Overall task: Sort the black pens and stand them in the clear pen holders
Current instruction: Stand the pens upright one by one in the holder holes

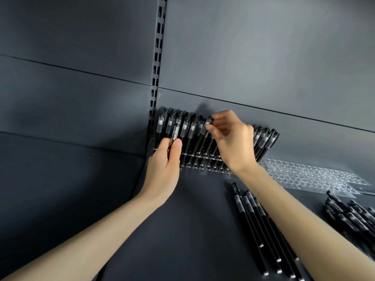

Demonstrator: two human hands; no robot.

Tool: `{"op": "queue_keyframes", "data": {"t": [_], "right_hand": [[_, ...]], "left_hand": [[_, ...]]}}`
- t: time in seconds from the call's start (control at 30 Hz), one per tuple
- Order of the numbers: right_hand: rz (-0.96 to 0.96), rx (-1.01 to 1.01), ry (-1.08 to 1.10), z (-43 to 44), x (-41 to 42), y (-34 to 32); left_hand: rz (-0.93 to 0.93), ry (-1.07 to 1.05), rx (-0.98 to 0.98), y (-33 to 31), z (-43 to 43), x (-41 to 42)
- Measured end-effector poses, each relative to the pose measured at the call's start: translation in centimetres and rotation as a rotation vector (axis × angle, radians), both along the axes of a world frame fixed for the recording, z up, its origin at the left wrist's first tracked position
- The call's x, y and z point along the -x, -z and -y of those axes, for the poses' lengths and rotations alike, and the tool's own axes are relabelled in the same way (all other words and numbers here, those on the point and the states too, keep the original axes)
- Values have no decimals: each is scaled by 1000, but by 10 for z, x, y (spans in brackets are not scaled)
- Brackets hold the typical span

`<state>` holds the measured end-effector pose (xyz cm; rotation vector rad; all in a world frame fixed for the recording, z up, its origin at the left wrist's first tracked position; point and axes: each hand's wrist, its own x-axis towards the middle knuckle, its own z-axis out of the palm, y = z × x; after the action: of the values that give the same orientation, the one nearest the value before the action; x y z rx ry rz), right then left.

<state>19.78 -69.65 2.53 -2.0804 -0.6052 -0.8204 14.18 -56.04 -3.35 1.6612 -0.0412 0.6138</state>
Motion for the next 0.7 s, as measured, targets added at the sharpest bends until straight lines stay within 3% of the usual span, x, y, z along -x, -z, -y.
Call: {"op": "queue_keyframes", "data": {"t": [0.3, 0.53, 0.63, 0.7], "right_hand": [[-31, 175, 10, -2, -1, -3], [-10, 159, 26, -3, 3, 1], [-42, 38, 19, 1, 11, 0], [-198, -143, -112, 5, 20, -1]], "left_hand": [[-23, 11, 9, 1, -1, 2], [-69, 34, 36, 3, 0, 0], [-52, 102, 12, 3, 2, 4], [-24, 158, -34, 2, 5, 7]]}}
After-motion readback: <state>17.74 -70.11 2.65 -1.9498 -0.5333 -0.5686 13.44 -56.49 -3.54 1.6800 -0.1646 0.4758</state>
